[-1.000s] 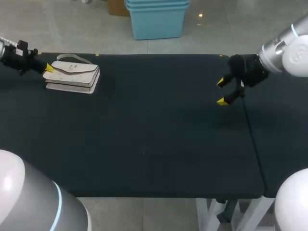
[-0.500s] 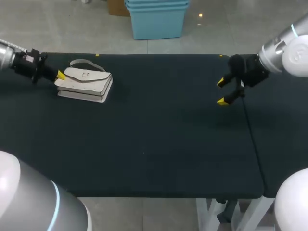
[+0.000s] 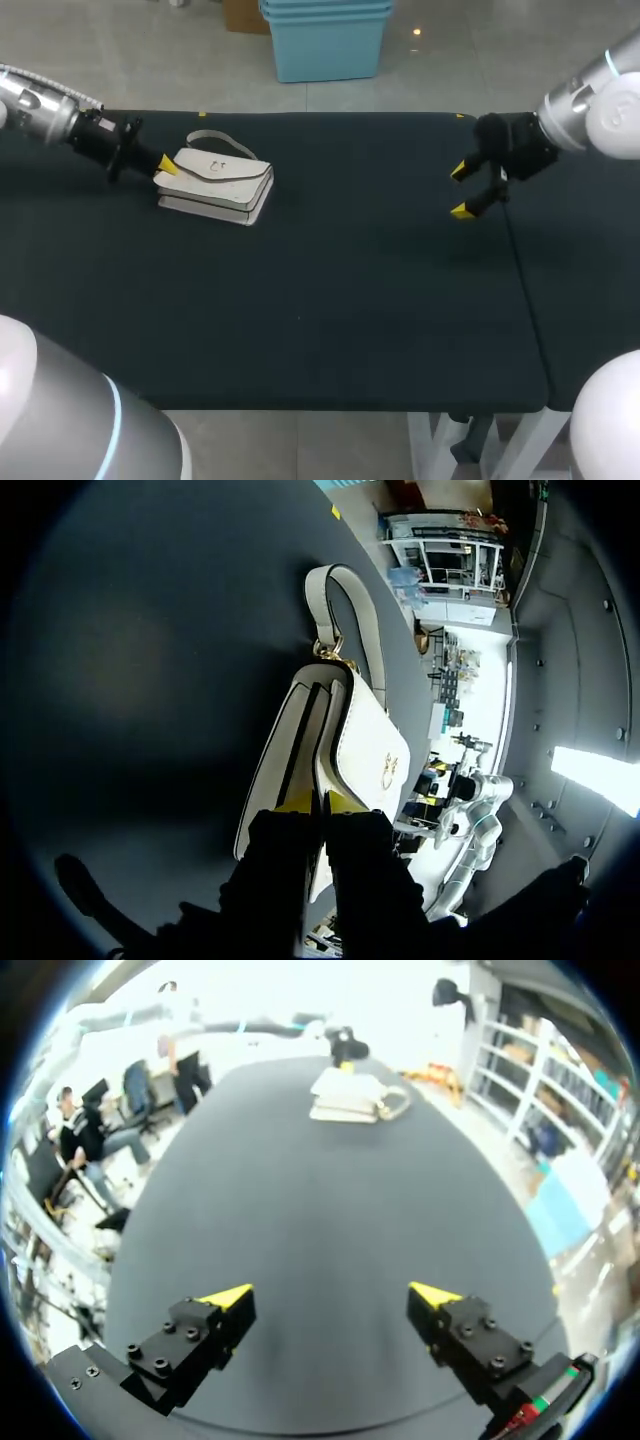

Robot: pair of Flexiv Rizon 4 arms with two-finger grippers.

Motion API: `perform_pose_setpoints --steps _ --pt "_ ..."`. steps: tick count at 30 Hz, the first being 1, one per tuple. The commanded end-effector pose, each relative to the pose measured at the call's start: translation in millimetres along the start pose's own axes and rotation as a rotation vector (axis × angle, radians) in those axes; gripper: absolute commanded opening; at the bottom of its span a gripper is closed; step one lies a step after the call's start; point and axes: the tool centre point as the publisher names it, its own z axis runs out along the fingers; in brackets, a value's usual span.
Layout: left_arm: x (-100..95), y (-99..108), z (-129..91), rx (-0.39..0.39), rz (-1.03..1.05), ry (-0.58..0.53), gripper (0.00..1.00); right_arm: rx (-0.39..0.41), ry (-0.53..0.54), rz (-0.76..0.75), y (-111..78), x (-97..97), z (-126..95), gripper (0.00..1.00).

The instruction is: Pick up the bag, open it, inspect its contents, close it, and place it on the opposite side

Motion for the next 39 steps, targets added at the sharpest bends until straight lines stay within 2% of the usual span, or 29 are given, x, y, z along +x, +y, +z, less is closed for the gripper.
perform_pose_setpoints --steps 1,6,9,13,20,29,39 --pt "19.9 28 43 0.354 -0.006 -0.072 0.0 0.0 0.0 0.0 0.1 -0.1 0 1.0" --pt "36.4 43 68 0.419 -0.014 -0.07 0.0 0.0 0.0 0.0 0.1 -0.1 0 1.0" --pt "44.0 52 83 0.487 -0.006 -0.085 0.0 0.0 0.0 0.0 0.1 -0.1 0 1.0" --pt "47.0 58 95 0.586 -0.024 -0.062 0.0 0.0 0.0 0.0 0.1 -0.1 0 1.0" --pt "55.1 67 120 0.672 -0.056 -0.028 0.0 0.0 0.0 0.0 0.1 -0.1 0 1.0" --pt "78.6 73 153 0.743 -0.044 -0.056 0.0 0.0 0.0 0.0 0.1 -0.1 0 1.0" --pt "104.3 71 184 0.719 -0.01 -0.072 0.0 0.0 0.0 0.0 0.1 -0.1 0 1.0"
